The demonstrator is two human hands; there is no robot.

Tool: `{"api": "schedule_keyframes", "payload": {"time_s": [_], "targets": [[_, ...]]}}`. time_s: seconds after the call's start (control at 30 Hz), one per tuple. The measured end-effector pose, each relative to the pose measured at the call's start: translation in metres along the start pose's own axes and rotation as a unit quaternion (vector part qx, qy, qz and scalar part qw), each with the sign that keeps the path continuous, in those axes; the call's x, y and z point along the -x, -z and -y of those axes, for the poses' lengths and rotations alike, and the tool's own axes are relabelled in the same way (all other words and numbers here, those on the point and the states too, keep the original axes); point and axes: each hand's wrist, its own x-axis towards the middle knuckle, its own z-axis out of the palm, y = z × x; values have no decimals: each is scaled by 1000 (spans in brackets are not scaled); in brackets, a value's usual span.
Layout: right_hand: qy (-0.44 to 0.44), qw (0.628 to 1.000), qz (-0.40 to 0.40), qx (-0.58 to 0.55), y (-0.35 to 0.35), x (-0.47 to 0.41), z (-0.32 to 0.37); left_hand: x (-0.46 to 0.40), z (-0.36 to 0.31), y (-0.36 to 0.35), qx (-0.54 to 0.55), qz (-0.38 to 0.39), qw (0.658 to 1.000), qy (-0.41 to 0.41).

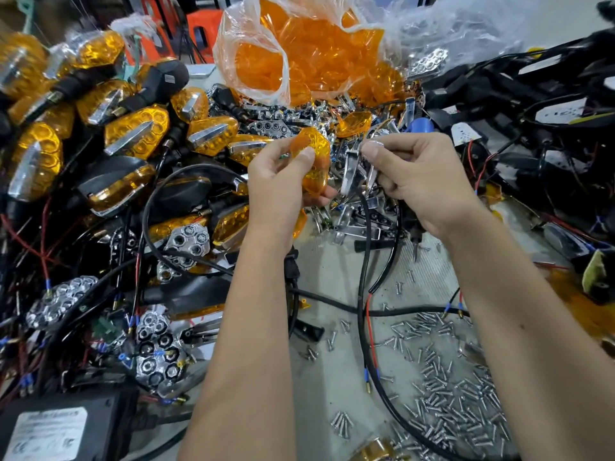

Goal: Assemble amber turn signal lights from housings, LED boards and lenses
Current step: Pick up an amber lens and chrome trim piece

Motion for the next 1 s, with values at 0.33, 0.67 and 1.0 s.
{"api": "schedule_keyframes", "payload": {"time_s": [0.33,0.67,1.0], "targets": [[-34,970,124,-207,-3,7,15,4,-2,-5,28,68,997,8],[-18,962,147,-229,-5,7,15,4,-1,-5,32,89,995,13],[19,980,41,-196,-4,5,11,7,-2,-7,24,72,997,5]]}}
